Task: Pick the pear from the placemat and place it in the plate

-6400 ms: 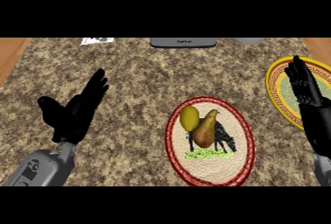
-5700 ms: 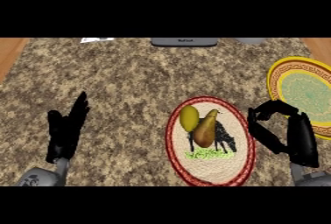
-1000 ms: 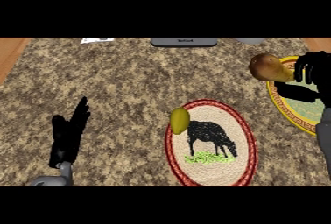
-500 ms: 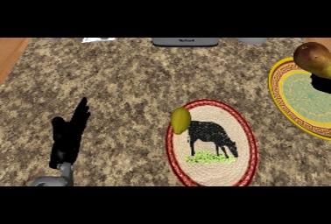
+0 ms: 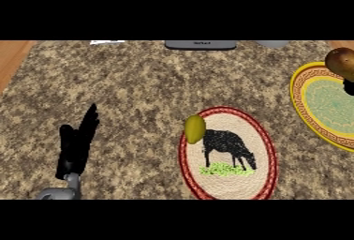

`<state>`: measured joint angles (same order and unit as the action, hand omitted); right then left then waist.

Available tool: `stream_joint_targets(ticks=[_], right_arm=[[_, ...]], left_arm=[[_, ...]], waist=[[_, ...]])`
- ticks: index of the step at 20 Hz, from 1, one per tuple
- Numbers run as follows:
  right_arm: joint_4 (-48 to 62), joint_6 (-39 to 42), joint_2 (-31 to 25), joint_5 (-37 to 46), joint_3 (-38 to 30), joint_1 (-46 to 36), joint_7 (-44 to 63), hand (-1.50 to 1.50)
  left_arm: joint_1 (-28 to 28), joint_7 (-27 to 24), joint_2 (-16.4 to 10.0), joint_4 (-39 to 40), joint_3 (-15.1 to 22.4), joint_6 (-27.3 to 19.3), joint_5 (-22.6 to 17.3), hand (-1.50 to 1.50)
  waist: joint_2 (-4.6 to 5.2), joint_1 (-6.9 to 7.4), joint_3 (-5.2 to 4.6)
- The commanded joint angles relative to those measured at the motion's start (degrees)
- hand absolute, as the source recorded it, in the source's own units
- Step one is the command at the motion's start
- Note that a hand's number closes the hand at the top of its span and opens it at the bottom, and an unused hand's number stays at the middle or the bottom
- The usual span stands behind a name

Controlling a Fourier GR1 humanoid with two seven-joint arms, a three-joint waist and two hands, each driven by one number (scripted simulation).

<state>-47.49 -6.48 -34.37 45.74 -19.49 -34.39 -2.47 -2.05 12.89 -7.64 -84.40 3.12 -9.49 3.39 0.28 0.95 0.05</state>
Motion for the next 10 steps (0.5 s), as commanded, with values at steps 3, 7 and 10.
stream_joint_targets(ticks=[3,7,10], right_arm=[[16.64,3.93,-2.94,0.57,0.2,-4.91,-6.02,1.5],[22.82,8.88,-3.22,1.3,1.33,-4.62,-7.46,1.5],[27.45,11.91,-5.46,1.76,1.38,-5.98,-9.45,-1.5]], left_arm=[[0.67,0.65,-0.4,-2.14,-0.3,0.51,-0.14,0.0],[-0.35,0.95,-0.17,-1.46,-0.26,0.53,0.08,0.0],[0.74,0.56,1.33,-1.25,1.29,-0.57,1.59,0.0]], waist=[[0.31,1.09,0.07],[0.33,0.95,0.07],[0.27,0.78,0.08]])
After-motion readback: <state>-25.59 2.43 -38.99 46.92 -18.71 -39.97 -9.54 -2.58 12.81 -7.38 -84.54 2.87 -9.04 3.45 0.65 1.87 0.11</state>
